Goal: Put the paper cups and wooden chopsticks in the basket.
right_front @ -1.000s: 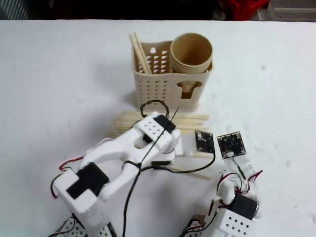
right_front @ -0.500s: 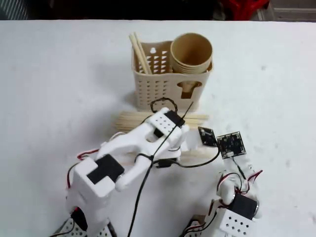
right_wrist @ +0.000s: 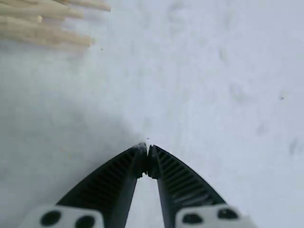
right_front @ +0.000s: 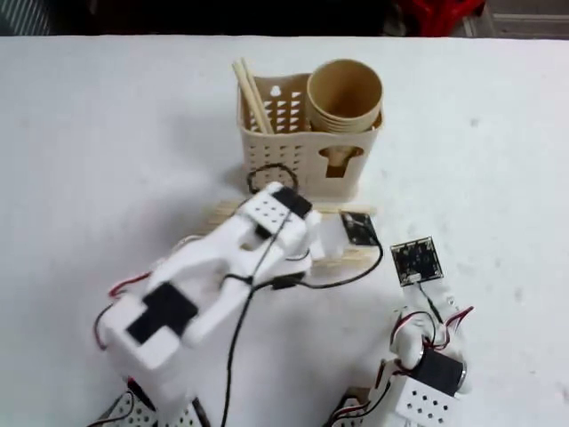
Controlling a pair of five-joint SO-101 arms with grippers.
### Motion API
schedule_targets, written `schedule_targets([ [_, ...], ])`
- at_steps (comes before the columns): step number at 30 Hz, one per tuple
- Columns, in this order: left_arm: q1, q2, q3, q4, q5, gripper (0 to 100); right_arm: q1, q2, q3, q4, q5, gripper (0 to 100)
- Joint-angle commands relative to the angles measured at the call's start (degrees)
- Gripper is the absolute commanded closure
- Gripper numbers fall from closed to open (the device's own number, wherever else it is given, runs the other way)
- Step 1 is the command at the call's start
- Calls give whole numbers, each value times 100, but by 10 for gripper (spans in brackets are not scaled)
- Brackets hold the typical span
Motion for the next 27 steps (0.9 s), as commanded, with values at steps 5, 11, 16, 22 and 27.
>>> schedule_targets([
  [5,-92,-2167,703,-26,149,977,40,-31,44,-48,44,981],
  [11,-92,-3591,686,-44,756,977,40,-31,44,-48,44,981],
  [16,-110,-4884,677,-554,1275,977,40,-31,44,-48,44,981],
  [22,-611,-5578,589,-2224,2136,977,40,-31,44,-48,44,981],
  [27,-1086,-5376,492,-4185,2857,977,40,-31,44,-48,44,981],
])
